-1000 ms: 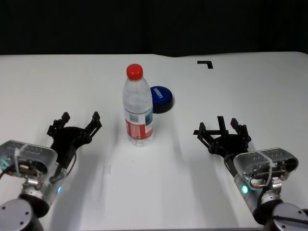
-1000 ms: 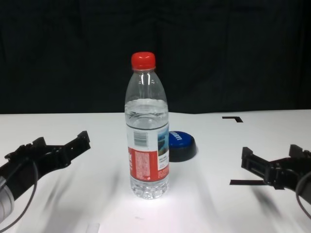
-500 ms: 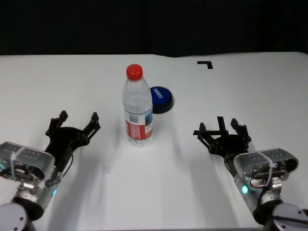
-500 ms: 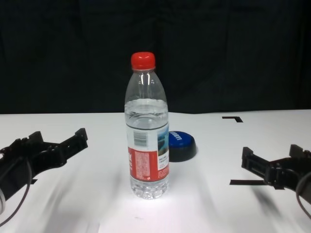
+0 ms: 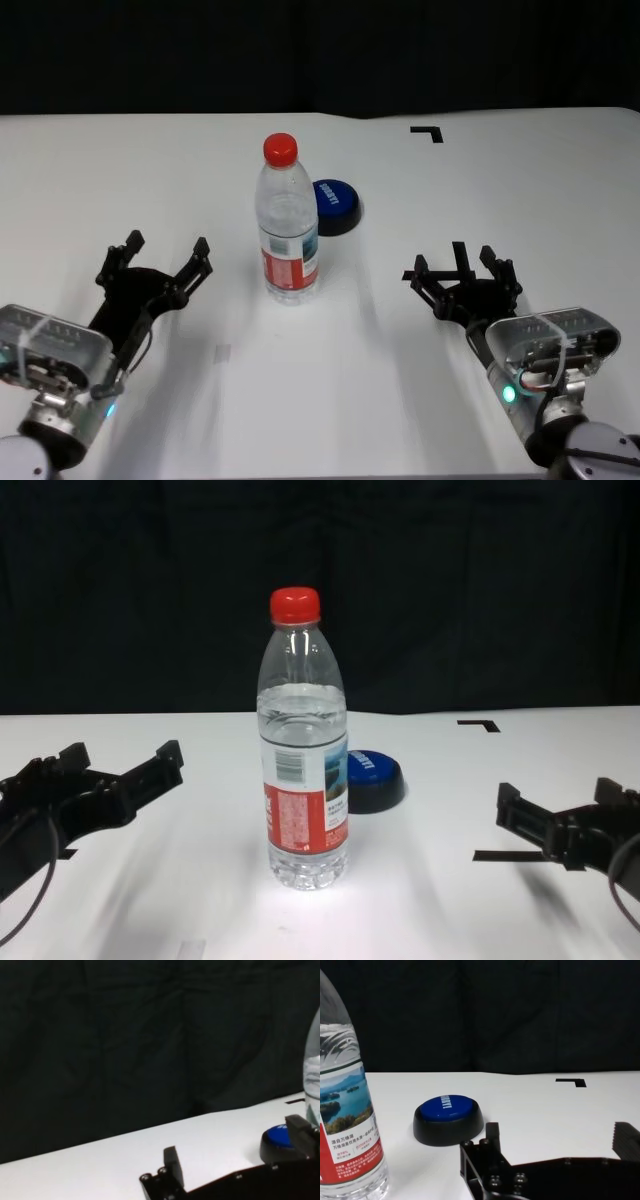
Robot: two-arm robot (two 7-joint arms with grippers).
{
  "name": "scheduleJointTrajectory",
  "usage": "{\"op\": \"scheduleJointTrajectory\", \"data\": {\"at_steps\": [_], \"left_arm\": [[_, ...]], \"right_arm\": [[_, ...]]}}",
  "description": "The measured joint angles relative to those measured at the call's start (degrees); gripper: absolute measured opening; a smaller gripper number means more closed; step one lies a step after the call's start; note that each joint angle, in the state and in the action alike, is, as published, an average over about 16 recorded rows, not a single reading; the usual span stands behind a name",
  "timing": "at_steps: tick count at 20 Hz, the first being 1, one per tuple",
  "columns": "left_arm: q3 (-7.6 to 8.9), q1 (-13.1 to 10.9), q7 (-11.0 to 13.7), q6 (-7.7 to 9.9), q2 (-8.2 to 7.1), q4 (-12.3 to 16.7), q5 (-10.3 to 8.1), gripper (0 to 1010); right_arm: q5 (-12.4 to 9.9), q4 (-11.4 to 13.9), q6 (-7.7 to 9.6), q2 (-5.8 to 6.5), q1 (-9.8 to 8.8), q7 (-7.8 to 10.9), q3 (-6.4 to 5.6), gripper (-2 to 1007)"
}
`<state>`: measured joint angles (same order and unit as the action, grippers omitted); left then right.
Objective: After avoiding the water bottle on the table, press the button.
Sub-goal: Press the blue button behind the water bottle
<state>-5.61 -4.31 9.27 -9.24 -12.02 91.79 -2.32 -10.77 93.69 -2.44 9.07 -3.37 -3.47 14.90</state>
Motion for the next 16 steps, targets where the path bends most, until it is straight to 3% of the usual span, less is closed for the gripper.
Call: {"op": "scheduleJointTrajectory", "data": {"at_steps": [7, 16], "left_arm": [[-0.34, -1.03, 1.55, -1.31, -0.37, 0.6, 0.24, 1003], [-1.16, -1.81, 2.53, -1.79, -0.61, 0.58, 0.06, 1003]], "right_arm": [[0.0, 0.0, 0.0, 0.0, 0.0, 0.0, 0.0, 1002], [0.0, 0.0, 0.0, 0.0, 0.0, 0.0, 0.0, 1003]]}}
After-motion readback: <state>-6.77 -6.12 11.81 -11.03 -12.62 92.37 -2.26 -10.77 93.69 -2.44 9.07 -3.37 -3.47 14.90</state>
